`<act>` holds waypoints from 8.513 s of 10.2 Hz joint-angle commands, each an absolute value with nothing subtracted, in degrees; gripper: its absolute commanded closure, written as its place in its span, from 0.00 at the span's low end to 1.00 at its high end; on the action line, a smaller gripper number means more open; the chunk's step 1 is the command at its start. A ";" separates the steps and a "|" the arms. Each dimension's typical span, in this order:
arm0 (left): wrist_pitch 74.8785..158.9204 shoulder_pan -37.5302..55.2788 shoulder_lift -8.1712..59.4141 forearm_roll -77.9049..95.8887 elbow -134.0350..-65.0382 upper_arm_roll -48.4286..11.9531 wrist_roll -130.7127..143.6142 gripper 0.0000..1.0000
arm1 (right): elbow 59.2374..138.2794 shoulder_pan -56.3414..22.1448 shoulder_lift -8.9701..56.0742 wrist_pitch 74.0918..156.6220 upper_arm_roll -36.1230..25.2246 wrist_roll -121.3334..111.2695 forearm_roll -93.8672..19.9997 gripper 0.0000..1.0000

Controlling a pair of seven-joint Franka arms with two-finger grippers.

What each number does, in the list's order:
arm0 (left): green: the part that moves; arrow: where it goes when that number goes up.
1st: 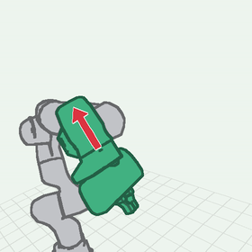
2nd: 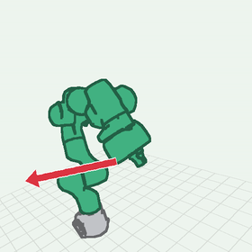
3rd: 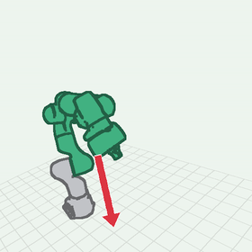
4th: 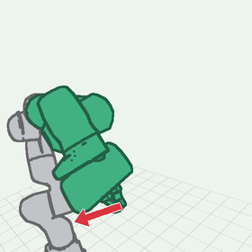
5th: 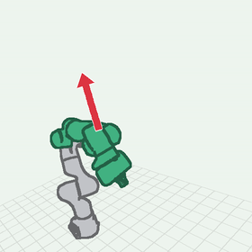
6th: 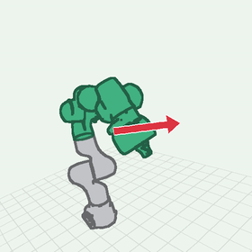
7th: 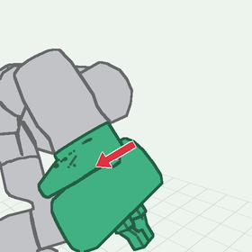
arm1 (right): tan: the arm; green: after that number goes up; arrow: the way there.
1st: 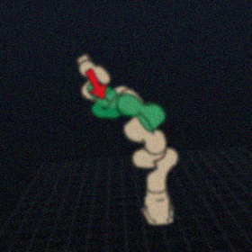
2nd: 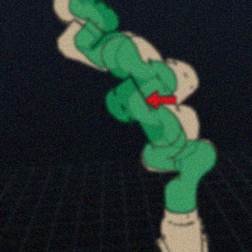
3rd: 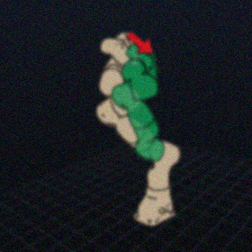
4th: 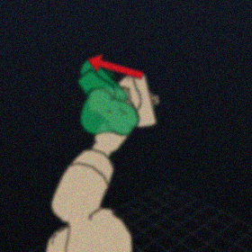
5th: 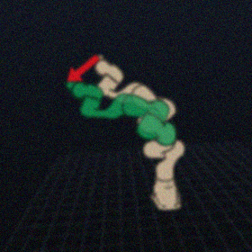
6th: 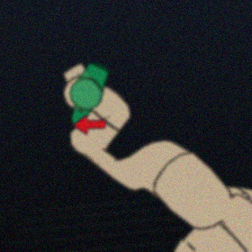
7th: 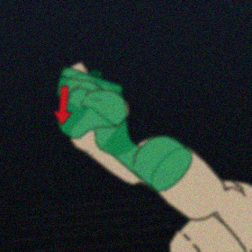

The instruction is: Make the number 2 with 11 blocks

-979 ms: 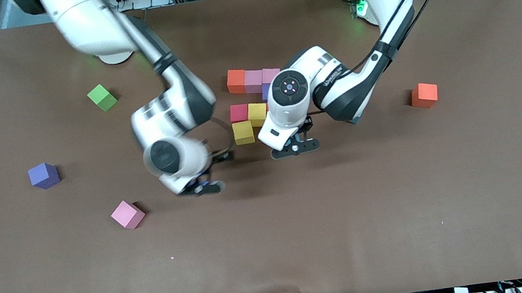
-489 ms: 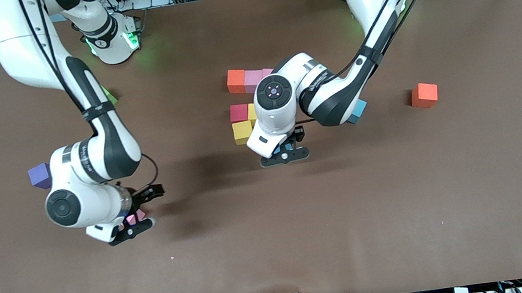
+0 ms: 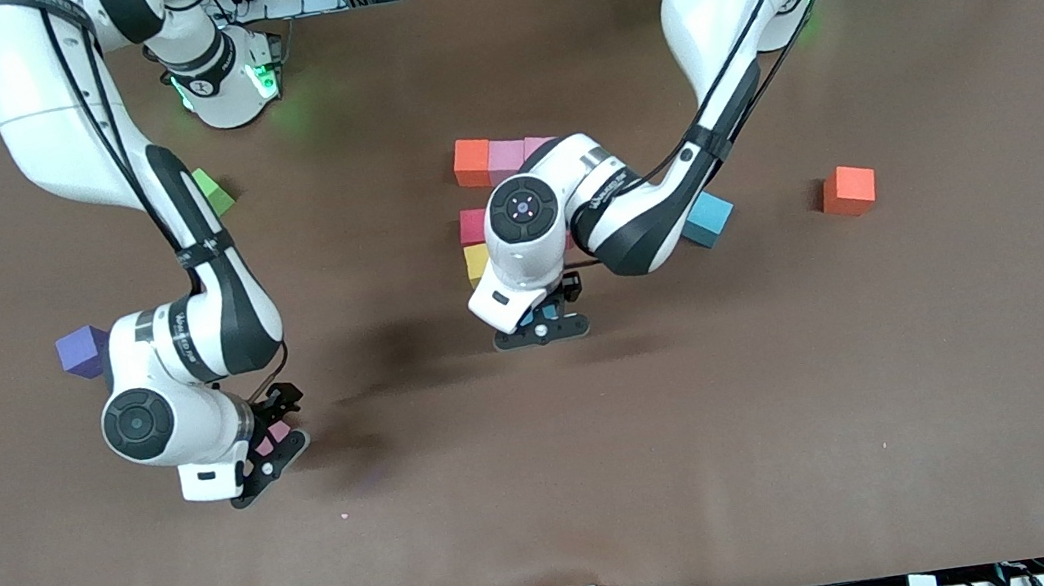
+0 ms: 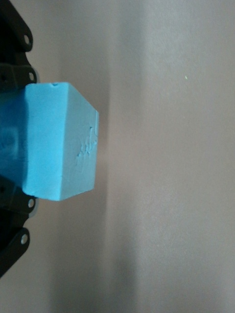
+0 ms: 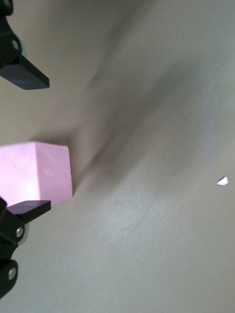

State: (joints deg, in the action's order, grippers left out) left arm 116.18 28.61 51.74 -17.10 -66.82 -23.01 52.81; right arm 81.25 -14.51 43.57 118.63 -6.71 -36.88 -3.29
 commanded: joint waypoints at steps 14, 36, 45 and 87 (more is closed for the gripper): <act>122.87 32.34 58.18 -10.28 -64.78 -21.18 51.06 1.00 | 87.63 -9.32 44.03 124.28 -5.71 -46.06 -3.07 0.10; 128.58 36.39 61.35 -9.58 -64.78 -19.86 57.39 1.00 | 83.06 -12.48 43.33 122.70 -5.27 -45.35 -3.16 0.79; 117.11 36.04 53.02 -10.55 -66.01 -19.86 58.70 0.00 | 82.97 -12.57 43.33 122.70 -5.19 -45.18 -3.25 0.79; 138.87 -7.73 15.29 -8.88 -136.41 -34.10 5.97 0.00 | 83.93 -45.53 46.40 134.83 -1.23 128.32 -9.50 0.82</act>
State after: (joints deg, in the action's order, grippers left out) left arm 137.97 -7.49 14.49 -9.93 -136.58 -33.91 6.66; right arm 83.41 -45.54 46.39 134.51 -1.25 126.60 -11.31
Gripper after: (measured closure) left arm 0.000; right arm 0.423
